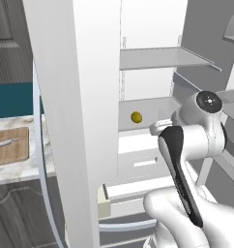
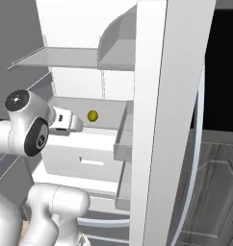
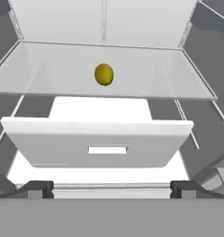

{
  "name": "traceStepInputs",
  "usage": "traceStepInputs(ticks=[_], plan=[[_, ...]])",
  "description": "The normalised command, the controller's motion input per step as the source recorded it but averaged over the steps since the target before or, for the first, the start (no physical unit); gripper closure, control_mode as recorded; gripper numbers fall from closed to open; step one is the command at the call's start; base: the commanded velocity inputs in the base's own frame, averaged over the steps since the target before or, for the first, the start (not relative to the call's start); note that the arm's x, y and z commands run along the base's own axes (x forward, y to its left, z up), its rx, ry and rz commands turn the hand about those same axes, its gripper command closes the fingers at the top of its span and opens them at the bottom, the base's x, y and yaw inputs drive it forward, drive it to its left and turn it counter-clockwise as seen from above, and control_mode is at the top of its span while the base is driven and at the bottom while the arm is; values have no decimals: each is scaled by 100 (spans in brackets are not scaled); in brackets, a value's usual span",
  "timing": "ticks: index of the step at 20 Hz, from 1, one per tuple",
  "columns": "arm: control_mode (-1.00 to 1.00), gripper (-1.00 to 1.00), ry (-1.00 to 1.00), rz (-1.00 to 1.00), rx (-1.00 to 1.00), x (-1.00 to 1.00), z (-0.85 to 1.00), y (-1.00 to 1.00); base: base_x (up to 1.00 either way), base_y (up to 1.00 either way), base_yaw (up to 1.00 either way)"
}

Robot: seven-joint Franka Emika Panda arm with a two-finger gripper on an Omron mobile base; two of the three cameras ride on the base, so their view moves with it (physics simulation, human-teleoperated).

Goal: Retrieve a lemon from the fridge and place it on the cutting board with the fish.

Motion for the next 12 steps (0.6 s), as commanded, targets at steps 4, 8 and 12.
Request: traceStepInputs(ticks=[4,8,12], plan=[[-100,-100,0,0,0,64,0,0,0,0,0],[-100,-100,0,0,0,70,0,1,0,0,0],[-100,-100,-3,0,0,56,-11,21,0,0,0]])
